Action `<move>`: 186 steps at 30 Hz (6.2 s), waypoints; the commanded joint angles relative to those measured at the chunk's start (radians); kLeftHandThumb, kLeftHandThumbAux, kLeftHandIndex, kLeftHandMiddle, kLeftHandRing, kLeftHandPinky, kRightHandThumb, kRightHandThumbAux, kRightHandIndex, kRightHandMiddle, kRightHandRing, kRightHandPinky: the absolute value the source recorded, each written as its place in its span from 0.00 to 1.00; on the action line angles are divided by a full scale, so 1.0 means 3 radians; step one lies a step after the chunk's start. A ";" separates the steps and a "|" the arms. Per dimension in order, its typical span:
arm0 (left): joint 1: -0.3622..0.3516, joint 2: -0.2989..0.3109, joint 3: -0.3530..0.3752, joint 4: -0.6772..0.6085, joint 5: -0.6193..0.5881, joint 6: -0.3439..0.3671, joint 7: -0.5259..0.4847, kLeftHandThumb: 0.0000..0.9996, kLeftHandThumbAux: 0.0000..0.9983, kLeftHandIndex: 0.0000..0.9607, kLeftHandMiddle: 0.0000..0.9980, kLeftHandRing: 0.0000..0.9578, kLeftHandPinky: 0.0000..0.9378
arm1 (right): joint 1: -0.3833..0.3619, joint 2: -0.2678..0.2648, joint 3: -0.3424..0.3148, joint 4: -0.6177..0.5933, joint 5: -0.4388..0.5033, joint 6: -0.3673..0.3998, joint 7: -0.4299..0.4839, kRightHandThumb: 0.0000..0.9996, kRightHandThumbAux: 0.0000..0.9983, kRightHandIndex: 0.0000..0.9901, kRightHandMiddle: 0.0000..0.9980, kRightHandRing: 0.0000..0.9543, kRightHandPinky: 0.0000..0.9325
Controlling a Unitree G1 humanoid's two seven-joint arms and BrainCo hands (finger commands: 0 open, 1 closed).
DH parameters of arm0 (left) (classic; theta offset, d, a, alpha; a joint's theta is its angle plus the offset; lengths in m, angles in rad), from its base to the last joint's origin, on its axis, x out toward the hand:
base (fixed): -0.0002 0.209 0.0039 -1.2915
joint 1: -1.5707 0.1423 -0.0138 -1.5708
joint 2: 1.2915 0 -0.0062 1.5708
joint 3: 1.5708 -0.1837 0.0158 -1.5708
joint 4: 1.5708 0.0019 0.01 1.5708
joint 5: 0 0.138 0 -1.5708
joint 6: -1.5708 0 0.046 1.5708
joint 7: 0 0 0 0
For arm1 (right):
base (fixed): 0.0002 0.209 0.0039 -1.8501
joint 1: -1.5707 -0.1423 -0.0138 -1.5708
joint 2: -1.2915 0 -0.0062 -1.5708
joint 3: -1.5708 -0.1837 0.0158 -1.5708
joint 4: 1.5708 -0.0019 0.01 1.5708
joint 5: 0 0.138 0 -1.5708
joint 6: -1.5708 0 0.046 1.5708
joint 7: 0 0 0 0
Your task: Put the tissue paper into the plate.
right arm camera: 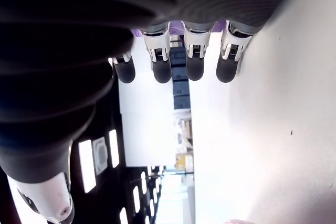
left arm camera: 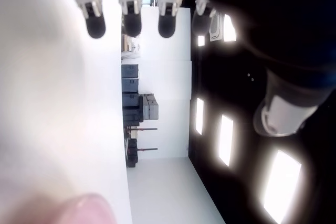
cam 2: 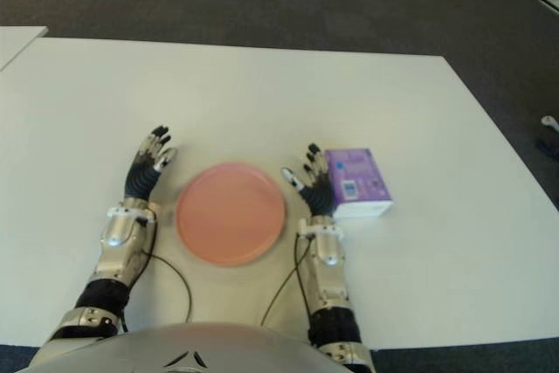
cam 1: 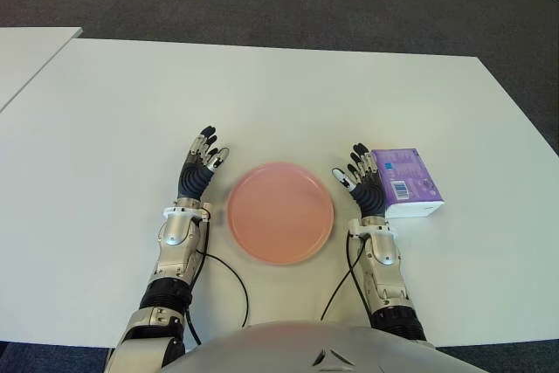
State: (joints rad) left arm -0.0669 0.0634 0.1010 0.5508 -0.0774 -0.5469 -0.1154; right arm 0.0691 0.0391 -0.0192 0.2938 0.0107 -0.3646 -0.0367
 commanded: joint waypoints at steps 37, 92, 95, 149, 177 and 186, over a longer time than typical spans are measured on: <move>-0.0076 -0.0040 -0.0020 0.0505 0.0035 -0.0055 0.0005 0.00 0.54 0.00 0.00 0.00 0.00 | -0.0165 -0.0424 0.0150 -0.1102 -0.0275 0.0702 0.0293 0.05 0.74 0.00 0.00 0.00 0.00; -0.0135 -0.0044 0.0012 0.0714 -0.0018 -0.0210 -0.0065 0.00 0.54 0.00 0.00 0.00 0.00 | -0.0910 -0.2823 -0.0431 -0.2506 -0.0944 0.1627 0.1894 0.18 0.44 0.00 0.00 0.00 0.00; -0.0137 -0.0038 0.0017 0.0717 -0.0010 -0.0205 -0.0049 0.00 0.54 0.00 0.00 0.00 0.00 | -0.0919 -0.2816 -0.0421 -0.2515 -0.0953 0.1642 0.1899 0.18 0.44 0.00 0.00 0.00 0.00; -0.0206 0.0037 0.0078 0.0740 0.0072 -0.0099 0.0025 0.00 0.54 0.00 0.00 0.00 0.00 | -0.0441 -0.4025 0.0085 -0.0928 -0.1726 -0.0435 0.2168 0.20 0.32 0.00 0.00 0.00 0.00; -0.0171 0.0042 0.0100 0.0600 -0.0023 -0.0033 -0.0077 0.00 0.54 0.00 0.00 0.00 0.00 | -0.0568 -0.3807 0.0161 -0.0866 -0.1827 -0.0336 0.2052 0.21 0.33 0.00 0.00 0.00 0.00; -0.0141 0.0035 0.0091 0.0522 -0.0017 -0.0027 -0.0075 0.00 0.55 0.00 0.00 0.00 0.00 | -0.0611 -0.3738 0.0202 -0.0823 -0.1792 -0.0364 0.2031 0.19 0.33 0.00 0.00 0.00 0.00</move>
State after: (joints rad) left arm -0.1575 0.0784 0.1346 0.6780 -0.0802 -0.5935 -0.1250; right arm -0.1082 -1.0961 0.0247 0.0377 -0.5300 -0.4689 0.5745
